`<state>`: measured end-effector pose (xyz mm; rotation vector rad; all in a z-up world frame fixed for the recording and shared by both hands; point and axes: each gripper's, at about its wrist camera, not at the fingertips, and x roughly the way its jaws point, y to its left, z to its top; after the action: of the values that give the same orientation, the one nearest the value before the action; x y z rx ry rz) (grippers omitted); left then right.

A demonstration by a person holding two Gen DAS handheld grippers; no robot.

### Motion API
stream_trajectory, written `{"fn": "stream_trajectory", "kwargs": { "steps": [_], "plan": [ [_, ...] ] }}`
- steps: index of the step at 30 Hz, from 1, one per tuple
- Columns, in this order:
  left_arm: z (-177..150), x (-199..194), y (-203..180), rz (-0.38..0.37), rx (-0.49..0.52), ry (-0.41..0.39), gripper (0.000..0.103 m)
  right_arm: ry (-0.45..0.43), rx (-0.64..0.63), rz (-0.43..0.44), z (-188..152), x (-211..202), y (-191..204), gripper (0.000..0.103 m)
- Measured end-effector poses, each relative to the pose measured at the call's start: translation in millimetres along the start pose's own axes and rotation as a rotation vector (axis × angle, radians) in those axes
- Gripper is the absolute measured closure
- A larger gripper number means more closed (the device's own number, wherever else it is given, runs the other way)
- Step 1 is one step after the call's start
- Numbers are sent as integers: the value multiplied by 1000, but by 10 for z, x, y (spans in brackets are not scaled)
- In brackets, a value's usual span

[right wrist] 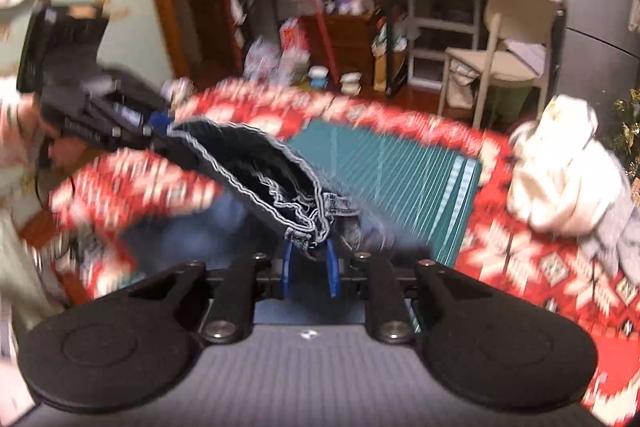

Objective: Fold clothes

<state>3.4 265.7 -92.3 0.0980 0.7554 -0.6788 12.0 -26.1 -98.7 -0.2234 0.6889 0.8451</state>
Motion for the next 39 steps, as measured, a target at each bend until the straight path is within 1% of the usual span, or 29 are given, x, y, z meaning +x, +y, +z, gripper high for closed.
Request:
{"fn": "stream_trajectory", "kwargs": {
  "steps": [2, 3, 5, 6, 7, 9, 11, 13, 15, 17, 20, 24, 27, 30, 33, 34, 35, 36, 39],
  "plan": [
    [-206, 106, -90, 21, 22, 50, 79, 33, -4, -6, -225, 29, 128, 80],
    [-299, 162, -120, 35, 30, 72, 78, 47, -3, -9, -319, 51, 171, 77],
    [-454, 261, -139, 59, 26, 116, 72, 71, -3, -21, -462, 102, 229, 76],
    [-512, 285, -145, 65, 24, 135, 70, 79, 0, -25, -523, 119, 246, 77],
    [-557, 295, -144, 68, 17, 150, 65, 82, 8, -23, -562, 121, 242, 77],
    [-636, 247, -158, 72, 0, 161, 65, 83, 33, -15, -605, 79, 209, 77],
    [-647, 162, -118, 76, -17, 152, 65, 71, 69, -3, -602, 23, 108, 76],
    [-610, 65, -19, 67, -72, 126, 65, 51, 128, 11, -580, -21, -31, 75],
    [-560, -2, 110, 53, -143, 81, 64, 21, 215, 25, -557, -62, -193, 72],
    [-508, -29, 264, 41, -235, 25, 64, -13, 319, 39, -522, -47, -371, 72],
    [-384, 88, 551, 31, -374, -39, 64, -53, 467, 60, -483, 35, -638, 72],
    [-327, 331, 962, 42, -549, -65, 64, -48, 608, 82, -493, 288, -898, 72],
    [-316, 474, 1194, 17, -655, -78, 64, -41, 670, 85, -526, 445, -1026, 70],
    [-300, 564, 1307, 0, -694, -56, 67, -53, 712, 96, -522, 562, -1140, 70],
    [-295, 605, 1346, -25, -703, -39, 67, -27, 739, 133, -512, 708, -1202, 69],
    [-298, 604, 1350, -38, -706, -37, 69, -16, 742, 143, -508, 755, -1198, 69],
    [-324, 596, 1359, -66, -717, -35, 73, -6, 744, 155, -514, 792, -1195, 68],
    [-351, 610, 1363, -99, -734, -24, 73, 2, 746, 164, -519, 824, -1192, 66],
    [-401, 648, 1324, -100, -728, -6, 73, 15, 773, 188, -555, 895, -1199, 64]
  ]
}}
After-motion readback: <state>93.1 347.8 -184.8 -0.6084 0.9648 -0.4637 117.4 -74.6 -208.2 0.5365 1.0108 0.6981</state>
